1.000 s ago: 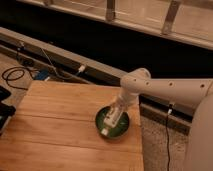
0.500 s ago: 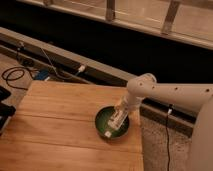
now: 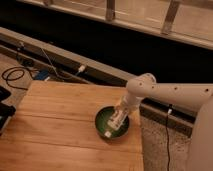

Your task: Place the bottle in the ceramic bowl

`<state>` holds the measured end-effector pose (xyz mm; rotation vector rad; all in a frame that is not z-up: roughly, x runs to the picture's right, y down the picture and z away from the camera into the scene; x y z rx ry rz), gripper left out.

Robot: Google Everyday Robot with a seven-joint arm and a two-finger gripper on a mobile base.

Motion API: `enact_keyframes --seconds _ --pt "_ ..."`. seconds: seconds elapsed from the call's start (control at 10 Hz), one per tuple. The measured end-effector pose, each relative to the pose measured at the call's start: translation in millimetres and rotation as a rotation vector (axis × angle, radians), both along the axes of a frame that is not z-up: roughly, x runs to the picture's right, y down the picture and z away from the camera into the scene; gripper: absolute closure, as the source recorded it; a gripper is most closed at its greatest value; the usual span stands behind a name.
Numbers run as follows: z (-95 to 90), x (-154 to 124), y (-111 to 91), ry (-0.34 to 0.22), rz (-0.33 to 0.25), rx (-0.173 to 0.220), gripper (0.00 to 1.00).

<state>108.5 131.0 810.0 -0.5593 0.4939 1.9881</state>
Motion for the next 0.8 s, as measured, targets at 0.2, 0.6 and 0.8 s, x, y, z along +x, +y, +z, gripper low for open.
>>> enact_keyframes --seconds 0.2,0.6,0.8 --pt "0.0 0.1 0.2 0.0 0.0 0.0 0.2" --pt "-0.2 0.5 0.2 0.0 0.001 0.0 0.2" --pt "-0.2 0.6 0.4 0.0 0.001 0.0 0.2"
